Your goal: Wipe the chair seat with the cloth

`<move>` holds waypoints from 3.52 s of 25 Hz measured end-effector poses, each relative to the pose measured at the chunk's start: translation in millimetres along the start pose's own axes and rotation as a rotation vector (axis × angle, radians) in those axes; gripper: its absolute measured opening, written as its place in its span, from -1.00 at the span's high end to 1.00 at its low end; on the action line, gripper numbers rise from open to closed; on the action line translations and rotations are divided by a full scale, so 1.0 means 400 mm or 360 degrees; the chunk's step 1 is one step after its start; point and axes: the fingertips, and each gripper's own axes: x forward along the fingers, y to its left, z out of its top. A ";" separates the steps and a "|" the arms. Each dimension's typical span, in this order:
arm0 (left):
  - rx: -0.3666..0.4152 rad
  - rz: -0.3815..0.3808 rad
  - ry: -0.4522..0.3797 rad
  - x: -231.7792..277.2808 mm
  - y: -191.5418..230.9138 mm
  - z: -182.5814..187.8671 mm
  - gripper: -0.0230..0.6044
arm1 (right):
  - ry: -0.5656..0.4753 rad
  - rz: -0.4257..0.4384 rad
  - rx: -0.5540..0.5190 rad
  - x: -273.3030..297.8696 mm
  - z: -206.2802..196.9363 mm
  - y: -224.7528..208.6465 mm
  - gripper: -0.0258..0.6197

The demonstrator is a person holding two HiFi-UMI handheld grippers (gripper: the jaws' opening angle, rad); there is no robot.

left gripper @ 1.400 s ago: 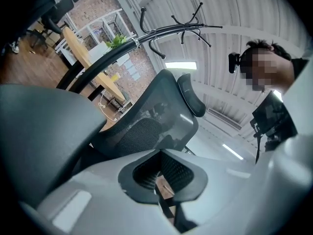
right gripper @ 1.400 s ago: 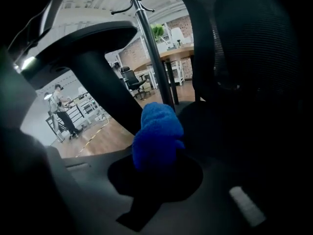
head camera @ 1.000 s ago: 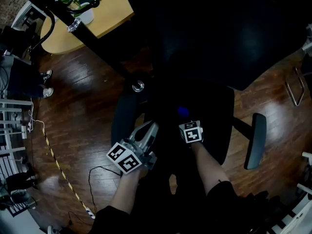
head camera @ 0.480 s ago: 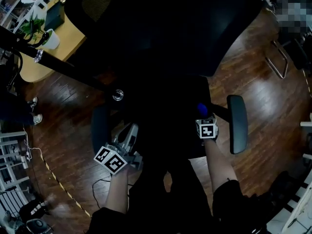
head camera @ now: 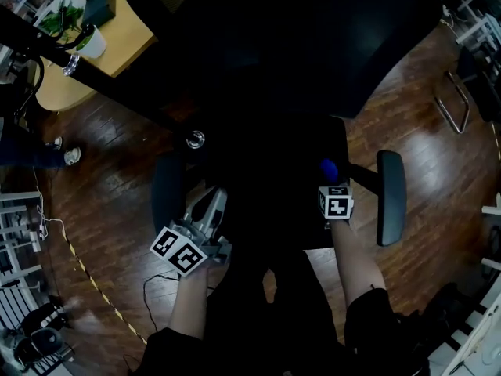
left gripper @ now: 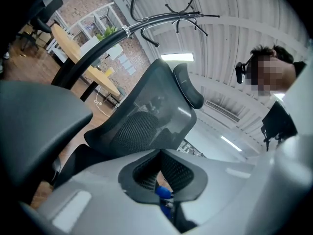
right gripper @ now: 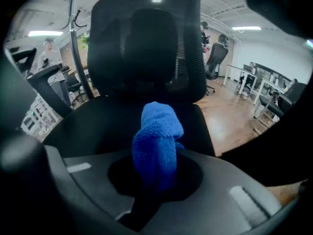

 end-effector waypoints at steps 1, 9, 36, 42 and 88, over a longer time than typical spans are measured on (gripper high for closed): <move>0.0008 0.0007 -0.0013 -0.008 0.001 0.011 0.95 | -0.0017 0.0049 -0.0026 0.012 0.018 0.047 0.81; 0.0048 0.0091 -0.0135 -0.092 0.022 0.100 0.95 | 0.0025 0.0665 -0.0250 0.070 0.069 0.614 0.81; 0.0032 -0.0071 0.0014 0.054 -0.025 0.035 0.95 | 0.0088 0.0030 0.0044 -0.042 -0.110 0.047 0.81; 0.0034 -0.0104 0.0040 0.077 -0.040 0.030 0.95 | 0.0131 -0.0001 0.0071 -0.048 -0.125 0.023 0.81; 0.0043 -0.0232 0.0115 0.137 -0.107 -0.003 0.95 | 0.0146 0.0079 0.0063 -0.161 -0.256 0.095 0.81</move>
